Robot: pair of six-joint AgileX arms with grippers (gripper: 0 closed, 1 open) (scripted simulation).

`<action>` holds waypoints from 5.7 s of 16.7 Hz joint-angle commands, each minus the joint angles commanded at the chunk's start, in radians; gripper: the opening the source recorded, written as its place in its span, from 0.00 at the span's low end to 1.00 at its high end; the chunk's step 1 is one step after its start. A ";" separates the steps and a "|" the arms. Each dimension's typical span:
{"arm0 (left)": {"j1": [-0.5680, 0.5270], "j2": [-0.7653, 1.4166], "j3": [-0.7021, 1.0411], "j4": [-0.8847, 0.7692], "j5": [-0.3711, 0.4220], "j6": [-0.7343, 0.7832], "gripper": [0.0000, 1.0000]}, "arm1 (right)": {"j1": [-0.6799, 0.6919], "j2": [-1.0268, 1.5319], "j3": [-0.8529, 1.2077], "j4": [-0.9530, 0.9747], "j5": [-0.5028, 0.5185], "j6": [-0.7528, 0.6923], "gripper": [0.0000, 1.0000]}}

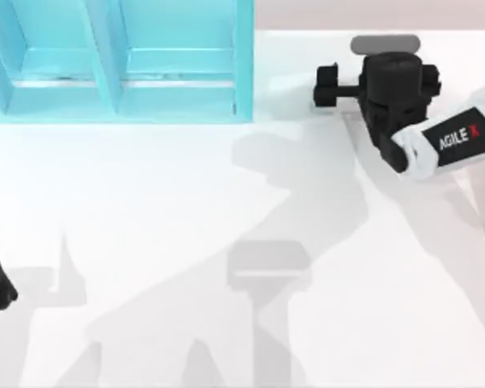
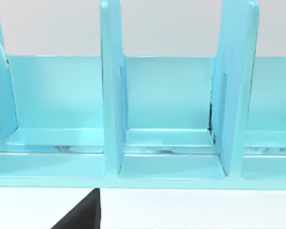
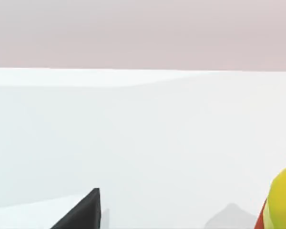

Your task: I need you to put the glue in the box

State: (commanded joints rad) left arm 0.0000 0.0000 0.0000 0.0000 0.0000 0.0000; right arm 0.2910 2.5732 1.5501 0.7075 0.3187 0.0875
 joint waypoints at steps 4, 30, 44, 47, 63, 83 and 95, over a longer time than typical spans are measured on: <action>0.000 0.000 0.000 0.000 0.000 0.000 1.00 | -0.006 0.020 0.032 -0.013 -0.005 -0.002 1.00; 0.000 0.000 0.000 0.000 0.000 0.000 1.00 | -0.002 0.001 0.033 -0.030 -0.006 -0.002 0.00; 0.000 0.000 0.000 0.000 0.000 0.000 1.00 | -0.010 -0.217 0.053 -0.273 -0.017 -0.007 0.00; 0.000 0.000 0.000 0.000 0.000 0.000 1.00 | -0.087 -0.240 0.094 -0.349 -0.107 -0.100 0.00; 0.000 0.000 0.000 0.000 0.000 0.000 1.00 | -1.035 -0.413 0.101 -1.711 -1.222 -1.795 0.00; 0.000 0.000 0.000 0.000 0.000 0.000 1.00 | -1.310 -0.453 -0.181 -2.152 -1.532 -2.363 0.00; 0.000 0.000 0.000 0.000 0.000 0.000 1.00 | -1.174 -0.494 -0.370 -1.716 -1.597 -1.984 0.00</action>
State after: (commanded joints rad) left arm 0.0000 0.0000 0.0000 0.0000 0.0000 0.0000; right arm -0.8832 2.0796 1.1801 -1.0081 -1.2786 -1.8965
